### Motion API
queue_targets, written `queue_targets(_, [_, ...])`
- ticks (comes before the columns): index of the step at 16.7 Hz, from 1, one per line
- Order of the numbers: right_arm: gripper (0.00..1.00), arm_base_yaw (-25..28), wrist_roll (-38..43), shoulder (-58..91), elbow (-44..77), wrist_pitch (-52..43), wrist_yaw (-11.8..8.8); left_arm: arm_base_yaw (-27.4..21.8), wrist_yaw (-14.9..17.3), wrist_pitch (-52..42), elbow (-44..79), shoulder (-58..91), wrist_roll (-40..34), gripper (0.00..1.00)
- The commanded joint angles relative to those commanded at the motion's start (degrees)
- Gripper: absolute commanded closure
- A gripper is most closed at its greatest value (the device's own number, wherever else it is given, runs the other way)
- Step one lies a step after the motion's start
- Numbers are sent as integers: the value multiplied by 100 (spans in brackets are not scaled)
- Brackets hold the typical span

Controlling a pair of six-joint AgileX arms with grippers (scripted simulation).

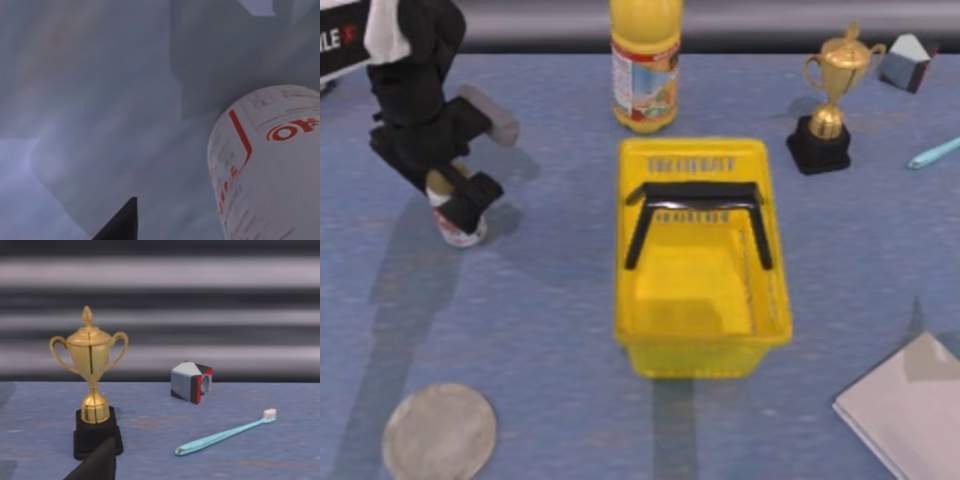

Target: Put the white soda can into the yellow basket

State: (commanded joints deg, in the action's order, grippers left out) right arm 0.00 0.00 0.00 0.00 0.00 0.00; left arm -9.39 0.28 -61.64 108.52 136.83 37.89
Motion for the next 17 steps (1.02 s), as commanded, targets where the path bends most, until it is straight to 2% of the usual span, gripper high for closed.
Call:
queue_targets(9, [0,0,0,0,0,0,0,0,0,0,0,0,0,98])
queue_targets(17, [0,0,0,0,0,0,0,0,0,0,0,0,0,100])
